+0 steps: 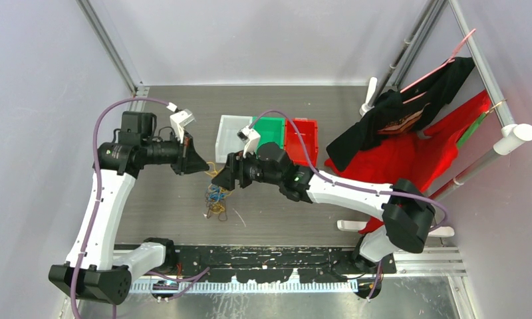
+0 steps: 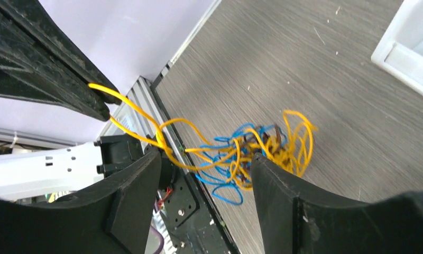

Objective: Untangle the cables

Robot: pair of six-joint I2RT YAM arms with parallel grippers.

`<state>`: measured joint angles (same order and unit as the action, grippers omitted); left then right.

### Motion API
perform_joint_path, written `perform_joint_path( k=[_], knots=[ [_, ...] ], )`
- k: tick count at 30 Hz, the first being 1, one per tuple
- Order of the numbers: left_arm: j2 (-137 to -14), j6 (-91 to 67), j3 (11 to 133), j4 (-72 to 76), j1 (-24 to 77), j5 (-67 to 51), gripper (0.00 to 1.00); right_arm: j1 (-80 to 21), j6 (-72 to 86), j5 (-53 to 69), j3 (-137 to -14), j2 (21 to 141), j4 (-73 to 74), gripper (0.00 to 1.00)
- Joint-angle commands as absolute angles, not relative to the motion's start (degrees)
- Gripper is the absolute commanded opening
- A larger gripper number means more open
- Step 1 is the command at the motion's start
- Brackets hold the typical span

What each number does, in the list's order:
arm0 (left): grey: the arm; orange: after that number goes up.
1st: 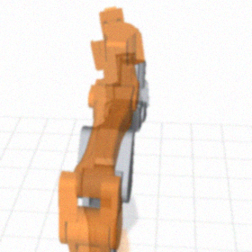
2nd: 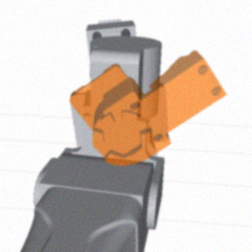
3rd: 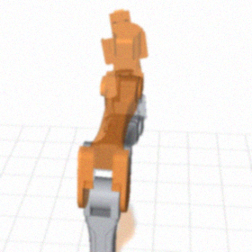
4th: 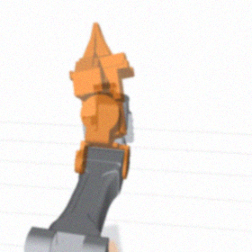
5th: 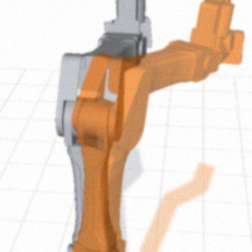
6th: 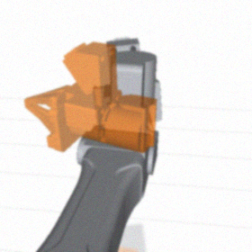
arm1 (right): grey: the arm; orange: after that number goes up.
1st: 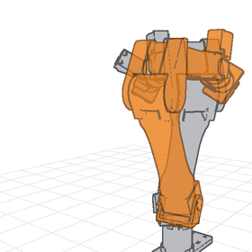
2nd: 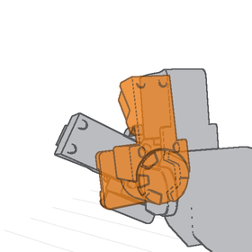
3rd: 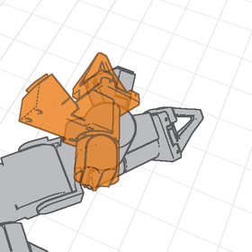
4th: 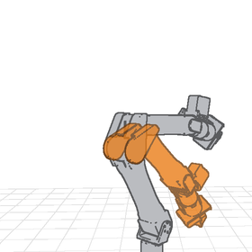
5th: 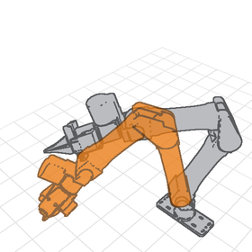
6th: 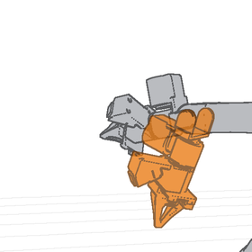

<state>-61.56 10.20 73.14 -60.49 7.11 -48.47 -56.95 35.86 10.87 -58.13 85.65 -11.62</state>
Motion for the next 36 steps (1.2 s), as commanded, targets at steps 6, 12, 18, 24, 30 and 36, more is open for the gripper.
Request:
perform_joint_path(
  k=[6, 12, 18, 24, 30, 36],
  knots=[
    [-59.7, 6.7, 80.0, -63.0, 7.2, -50.2, 0.0, -60.4, 33.0, -1.6, -60.0, 89.8, -23.8, 0.64],
    [-59.8, 4.9, 83.7, -64.6, 7.2, -51.9, 0.0, -62.7, 30.3, -9.0, -60.6, 91.8, -24.7, 0.5],
    [-58.6, 5.9, 83.8, -65.3, 7.2, -50.6, 0.0, -62.9, 30.2, -12.0, -56.8, 88.5, -26.6, 0.3],
    [-57.7, 7.5, 81.8, -65.1, 7.2, -48.8, 0.0, -63.0, 29.6, -12.6, -54.5, 84.1, -25.2, 0.09],
    [-55.6, 11.0, 78.0, -64.2, 7.2, -42.9, 0.0, -62.9, 29.3, -11.9, -52.8, 80.5, -21.3, 0.01],
    [-54.5, 12.1, 74.2, -62.8, 7.2, -42.0, 0.0, -63.0, 28.9, -8.0, -52.3, 77.8, -18.9, 0.11]
  ],
)
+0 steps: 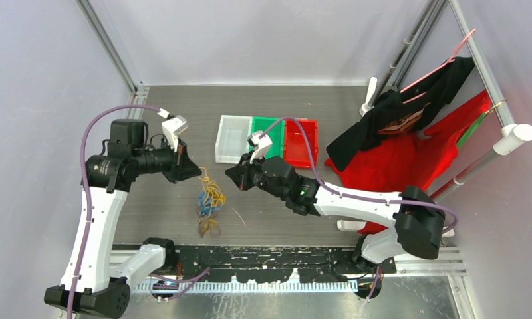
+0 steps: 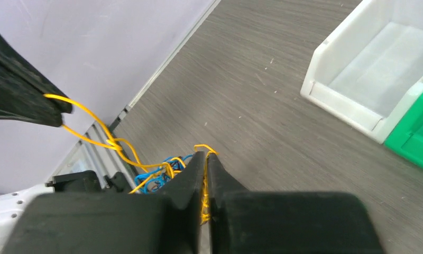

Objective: Untangle the cables

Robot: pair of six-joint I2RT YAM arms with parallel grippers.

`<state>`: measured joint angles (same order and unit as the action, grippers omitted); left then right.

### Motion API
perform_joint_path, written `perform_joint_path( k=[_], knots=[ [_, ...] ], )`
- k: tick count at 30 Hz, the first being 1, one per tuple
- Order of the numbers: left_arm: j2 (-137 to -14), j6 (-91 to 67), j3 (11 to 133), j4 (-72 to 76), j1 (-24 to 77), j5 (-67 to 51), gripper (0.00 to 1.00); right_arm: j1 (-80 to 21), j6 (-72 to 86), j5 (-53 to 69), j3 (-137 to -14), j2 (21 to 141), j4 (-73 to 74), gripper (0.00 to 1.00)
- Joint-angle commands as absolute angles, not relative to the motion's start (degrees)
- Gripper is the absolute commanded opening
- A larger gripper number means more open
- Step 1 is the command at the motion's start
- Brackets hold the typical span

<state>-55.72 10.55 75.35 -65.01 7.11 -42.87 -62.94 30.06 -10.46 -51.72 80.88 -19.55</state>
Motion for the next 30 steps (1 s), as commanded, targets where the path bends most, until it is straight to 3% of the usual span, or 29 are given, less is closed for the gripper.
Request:
perform_joint_path(
  k=[1, 3, 5, 14, 19, 30],
  knots=[
    [-54.6, 11.7, 74.0, -62.6, 7.2, -42.3, 0.0, -62.9, 28.3, -6.3, -52.5, 77.8, -18.2, 0.3],
    [-54.6, 11.4, 74.0, -62.5, 7.2, -42.8, 0.0, -63.0, 27.5, -3.2, -52.4, 77.8, -17.6, 0.64],
    [-54.7, 11.3, 74.1, -62.4, 7.2, -43.2, 0.0, -63.0, 26.8, -0.3, -51.2, 77.7, -19.5, 0.77],
    [-54.5, 9.7, 73.7, -62.1, 7.2, -43.9, 0.0, -63.2, 23.3, 2.6, -49.7, 81.5, -30.2, 0.71],
    [-54.6, 8.9, 74.4, -62.2, 7.2, -44.6, 0.0, -63.3, 20.9, -4.1, -50.5, 84.4, -34.3, 0.63],
    [-54.7, 8.3, 75.4, -62.7, 7.2, -45.0, 0.0, -63.8, 18.8, -0.4, -51.5, 87.1, -36.2, 0.66]
  ],
)
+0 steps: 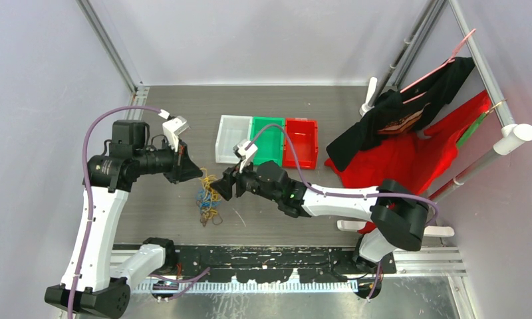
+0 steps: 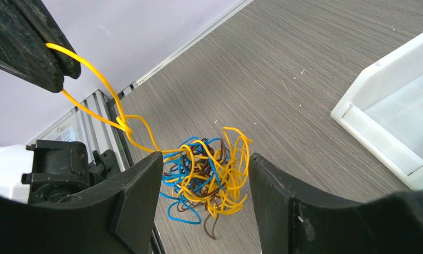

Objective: Untangle the cables

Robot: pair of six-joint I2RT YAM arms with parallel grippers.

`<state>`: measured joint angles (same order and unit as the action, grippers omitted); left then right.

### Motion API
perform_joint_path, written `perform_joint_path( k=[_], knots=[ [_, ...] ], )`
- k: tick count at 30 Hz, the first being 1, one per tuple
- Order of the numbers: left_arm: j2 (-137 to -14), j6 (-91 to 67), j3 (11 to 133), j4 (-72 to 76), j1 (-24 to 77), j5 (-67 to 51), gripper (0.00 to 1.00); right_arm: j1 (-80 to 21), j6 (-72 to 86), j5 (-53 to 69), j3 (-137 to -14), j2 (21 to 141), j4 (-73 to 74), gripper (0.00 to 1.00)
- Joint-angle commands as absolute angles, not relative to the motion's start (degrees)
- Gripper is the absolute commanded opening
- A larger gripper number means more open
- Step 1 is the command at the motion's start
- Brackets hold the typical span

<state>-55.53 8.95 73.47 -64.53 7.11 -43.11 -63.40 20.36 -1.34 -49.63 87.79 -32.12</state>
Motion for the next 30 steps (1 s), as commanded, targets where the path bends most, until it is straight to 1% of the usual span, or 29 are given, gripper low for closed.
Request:
perform_joint_path(
  k=[1, 11, 16, 18, 20, 21, 23, 25, 27, 29, 30],
  knots=[
    [-54.7, 8.4, 75.5, -62.7, 7.2, -45.0, 0.0, -63.8, 18.8, -0.6, -51.0, 86.9, -36.3, 0.66],
    [-54.6, 7.8, 76.4, -62.7, 7.2, -45.2, 0.0, -63.8, 16.6, 1.0, -49.3, 84.3, -33.7, 0.65],
    [-54.7, 7.3, 76.1, -62.7, 7.2, -45.9, 0.0, -63.9, 17.4, 0.9, -51.1, 86.3, -35.5, 0.64],
    [-54.7, 7.4, 75.9, -62.9, 7.2, -46.0, 0.0, -63.9, 17.7, 0.2, -52.2, 87.5, -36.1, 0.62],
    [-54.7, 7.5, 75.8, -63.1, 7.2, -46.1, 0.0, -63.9, 17.7, -0.2, -53.3, 88.5, -36.8, 0.58],
    [-54.8, 7.6, 75.8, -63.2, 7.2, -46.1, 0.0, -63.9, 17.6, -0.6, -53.9, 89.0, -36.9, 0.55],
    [-54.8, 7.6, 76.0, -63.4, 7.2, -46.2, 0.0, -63.9, 17.6, -1.9, -54.5, 89.6, -37.1, 0.44],
    [-54.7, 7.6, 76.0, -63.6, 7.2, -46.6, 0.0, -64.0, 18.0, -2.7, -54.9, 90.2, -37.9, 0.38],
    [-54.6, 7.5, 76.0, -63.6, 7.2, -46.8, 0.0, -64.1, 18.0, -2.3, -55.1, 90.8, -38.8, 0.38],
    [-54.6, 7.5, 76.0, -63.6, 7.2, -46.7, 0.0, -64.3, 18.0, -1.2, -54.9, 91.3, -40.2, 0.46],
    [-54.6, 7.5, 75.9, -63.6, 7.2, -46.6, 0.0, -64.5, 18.0, -0.7, -54.7, 91.6, -40.7, 0.51]
  ],
)
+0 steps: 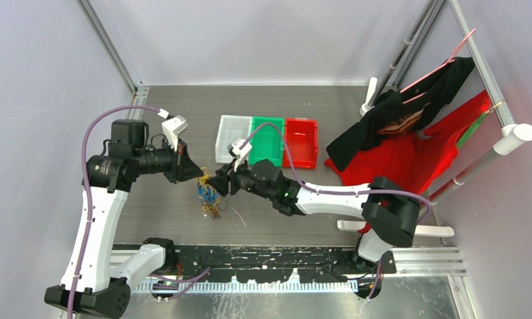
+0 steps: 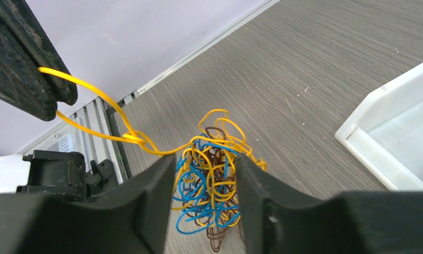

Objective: Untangle the cables

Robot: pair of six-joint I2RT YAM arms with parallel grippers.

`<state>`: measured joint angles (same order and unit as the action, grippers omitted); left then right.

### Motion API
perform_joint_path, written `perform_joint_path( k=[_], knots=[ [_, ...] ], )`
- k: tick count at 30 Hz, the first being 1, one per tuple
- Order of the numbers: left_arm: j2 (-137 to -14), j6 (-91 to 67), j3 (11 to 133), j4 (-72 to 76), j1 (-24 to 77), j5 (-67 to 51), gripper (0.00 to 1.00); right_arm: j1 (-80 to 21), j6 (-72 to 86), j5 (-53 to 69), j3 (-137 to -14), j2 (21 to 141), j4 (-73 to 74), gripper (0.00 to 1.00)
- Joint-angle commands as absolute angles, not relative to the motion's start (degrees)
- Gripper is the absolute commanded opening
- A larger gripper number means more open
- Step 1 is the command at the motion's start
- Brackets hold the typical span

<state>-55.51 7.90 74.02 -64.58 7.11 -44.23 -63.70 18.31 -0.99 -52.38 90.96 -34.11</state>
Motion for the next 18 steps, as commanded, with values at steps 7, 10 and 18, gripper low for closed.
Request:
perform_joint_path(
  k=[7, 10, 18],
  knots=[
    [-54.5, 7.2, 75.6, -63.1, 7.2, -46.5, 0.0, -66.2, 15.4, -1.9, -55.3, 92.6, -40.7, 0.56],
    [-54.3, 6.9, 75.6, -63.0, 7.2, -46.6, 0.0, -66.3, 14.8, -4.4, -55.9, 92.8, -41.1, 0.4],
    [-54.0, 7.8, 75.3, -64.1, 7.2, -46.6, 0.0, -68.1, 10.8, -9.7, -55.7, 91.0, -42.1, 0.02]
  ],
)
